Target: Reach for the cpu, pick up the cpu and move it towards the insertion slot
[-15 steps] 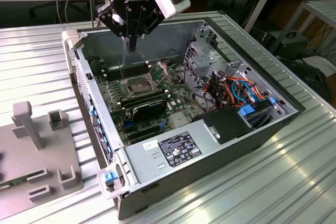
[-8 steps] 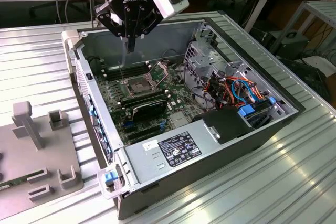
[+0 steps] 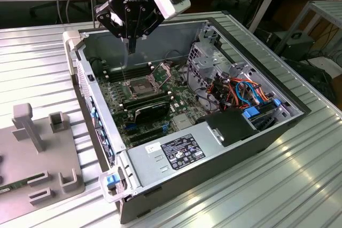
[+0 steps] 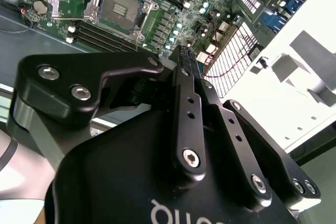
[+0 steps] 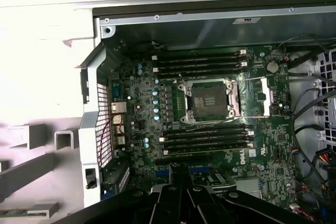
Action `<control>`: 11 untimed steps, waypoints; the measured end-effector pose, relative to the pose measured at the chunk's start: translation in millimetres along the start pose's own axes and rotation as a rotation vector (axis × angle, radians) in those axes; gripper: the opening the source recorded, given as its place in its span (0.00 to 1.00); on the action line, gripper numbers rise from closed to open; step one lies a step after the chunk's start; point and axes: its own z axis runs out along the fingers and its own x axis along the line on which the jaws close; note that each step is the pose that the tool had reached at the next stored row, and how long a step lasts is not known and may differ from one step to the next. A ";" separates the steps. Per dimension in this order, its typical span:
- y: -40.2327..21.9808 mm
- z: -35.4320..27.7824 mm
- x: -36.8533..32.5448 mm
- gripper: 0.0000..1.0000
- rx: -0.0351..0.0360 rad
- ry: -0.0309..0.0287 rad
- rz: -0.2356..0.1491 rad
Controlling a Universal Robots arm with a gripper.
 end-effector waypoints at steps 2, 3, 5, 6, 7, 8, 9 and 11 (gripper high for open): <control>-0.1 0.0 1.1 0.11 -0.0001 0.0000 0.000; -0.1 0.0 1.8 0.11 0.0000 0.0000 0.000; -0.2 0.0 2.5 0.11 0.0000 0.0001 0.000; -0.2 0.0 3.1 0.11 0.0000 0.0002 0.000; -0.3 0.0 3.6 0.11 0.0000 0.0002 0.000; -0.3 0.0 4.2 0.11 0.0000 0.0002 0.000; -0.3 0.0 4.6 0.11 -0.0001 0.0002 0.000; -0.4 0.0 5.7 0.11 0.0000 0.0002 0.000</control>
